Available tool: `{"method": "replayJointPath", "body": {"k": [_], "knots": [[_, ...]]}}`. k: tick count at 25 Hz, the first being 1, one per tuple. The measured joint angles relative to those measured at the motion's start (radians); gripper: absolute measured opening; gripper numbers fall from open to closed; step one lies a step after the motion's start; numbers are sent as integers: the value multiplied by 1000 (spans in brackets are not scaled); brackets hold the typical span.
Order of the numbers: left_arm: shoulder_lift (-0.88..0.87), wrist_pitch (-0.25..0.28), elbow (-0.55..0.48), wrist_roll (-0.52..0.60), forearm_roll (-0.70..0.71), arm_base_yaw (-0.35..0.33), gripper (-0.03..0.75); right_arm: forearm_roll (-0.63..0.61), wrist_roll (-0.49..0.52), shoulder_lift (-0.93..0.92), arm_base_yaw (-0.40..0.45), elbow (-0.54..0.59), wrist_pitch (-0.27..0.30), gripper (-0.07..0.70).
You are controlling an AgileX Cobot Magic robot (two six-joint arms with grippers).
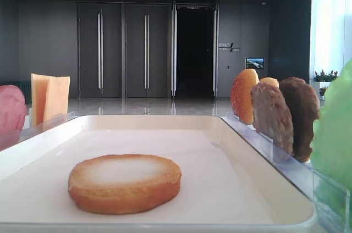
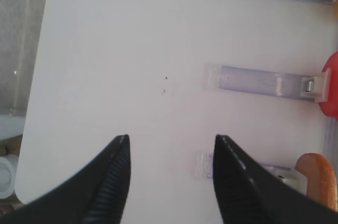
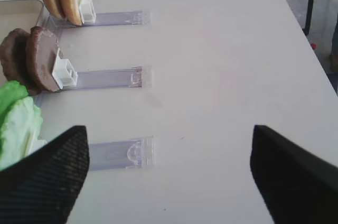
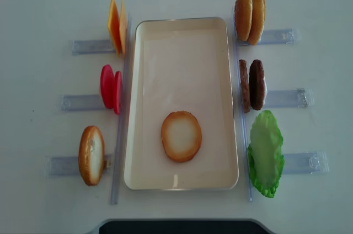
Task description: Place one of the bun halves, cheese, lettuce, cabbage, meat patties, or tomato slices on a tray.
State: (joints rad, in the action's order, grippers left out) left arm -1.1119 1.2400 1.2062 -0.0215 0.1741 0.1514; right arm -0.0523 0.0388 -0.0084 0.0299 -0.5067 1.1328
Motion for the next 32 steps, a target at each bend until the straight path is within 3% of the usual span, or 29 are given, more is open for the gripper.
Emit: {"method": "replayJointPath", "body": {"k": [12,18,24,32], "knots": [[234,8,-10,123,-98,0,387,0,0,0,0,0,0,589],[406,-10,-133,186,-130,0,387,0,0,0,0,0,0,589],[598,-80,-298,221,-174,0,387,0,0,0,0,0,0,589],[803,-79,-427,234,-222,0,387,0,0,0,0,0,0,589]]}}
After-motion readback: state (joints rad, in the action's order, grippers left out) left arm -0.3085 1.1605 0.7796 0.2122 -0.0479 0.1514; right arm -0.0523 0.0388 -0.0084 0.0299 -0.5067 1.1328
